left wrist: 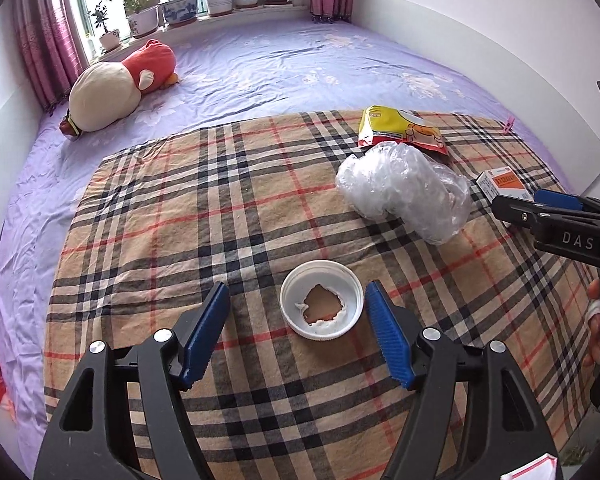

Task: Collect trash
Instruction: 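Grasp the orange-and-white medicine box with the right tool, then carry the medicine box and white lid with both tools over the yellow bin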

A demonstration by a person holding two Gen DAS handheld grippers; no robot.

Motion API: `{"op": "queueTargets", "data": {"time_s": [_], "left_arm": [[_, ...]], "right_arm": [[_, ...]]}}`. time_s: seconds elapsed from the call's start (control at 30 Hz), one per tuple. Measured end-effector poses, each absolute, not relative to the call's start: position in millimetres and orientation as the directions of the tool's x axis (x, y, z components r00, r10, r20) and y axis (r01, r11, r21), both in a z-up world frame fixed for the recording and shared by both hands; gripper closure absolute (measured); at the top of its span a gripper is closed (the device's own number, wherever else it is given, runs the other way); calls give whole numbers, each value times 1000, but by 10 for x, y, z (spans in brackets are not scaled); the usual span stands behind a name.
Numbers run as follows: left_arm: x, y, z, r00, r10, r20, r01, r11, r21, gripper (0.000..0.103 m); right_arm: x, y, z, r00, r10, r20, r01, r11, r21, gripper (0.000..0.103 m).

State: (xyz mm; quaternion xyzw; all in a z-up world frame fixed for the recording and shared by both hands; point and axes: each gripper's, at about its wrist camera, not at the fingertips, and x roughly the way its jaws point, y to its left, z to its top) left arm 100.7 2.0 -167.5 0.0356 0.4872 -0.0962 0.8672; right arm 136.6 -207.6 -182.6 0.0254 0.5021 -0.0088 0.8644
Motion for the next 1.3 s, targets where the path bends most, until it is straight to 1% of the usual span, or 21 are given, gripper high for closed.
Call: {"op": "queueTargets", "data": {"time_s": [0.17,0.23,0.3,0.33,0.4,0.43,0.47,0.53,0.63,0.83,1.0,1.13,1.3], "left_arm": [[1019,26,-1682,509,-120,-852,183,983,-29,33],[1023,31,-1681,510,-117,-852,181,983,-27,32],[1020,20,-1685,510,-116,-852,180,983,-26,33],[1023,19,-1684,510,-115,-852,180,983,-25,33],[1015,15,-1681,510,-110,-853,176,984,-22,34],[1013,18,-1677,511,-107,-853,172,985,-20,37],[998,14,-1674,511,-109,-852,172,985,-23,41],[982,19,-1662,510,-113,-853,178,984,-23,52],[960,37,-1646,506,-121,-854,195,981,-24,64],[946,54,-1627,489,-161,-857,228,972,-52,64],[770,-18,-1613,478,-211,-853,284,956,-78,64],[592,-88,-1605,469,-237,-851,335,939,-77,64],[505,-163,-1602,476,-239,-846,378,925,-49,64]], "right_arm": [[1430,-2084,-1880,502,-3,-865,51,998,26,22],[1421,-2053,-1886,507,-12,-862,35,999,6,23],[1400,-2036,-1875,516,-4,-856,22,1000,9,32],[1391,-2033,-1869,520,-2,-854,18,1000,9,34],[1392,-2022,-1854,522,5,-853,10,1000,13,44],[1390,-2016,-1844,523,11,-853,5,1000,16,52],[1390,-2011,-1839,519,11,-854,5,1000,15,52],[1376,-2010,-1836,519,12,-855,5,1000,18,52],[1330,-2018,-1828,520,16,-854,4,1000,21,52],[1137,-2035,-1799,513,39,-857,6,999,49,52],[756,-1995,-1751,516,51,-855,2,998,61,52],[352,-1974,-1711,525,31,-851,7,999,40,52],[-9,-2109,-1677,530,-23,-848,90,996,29,52]]}}
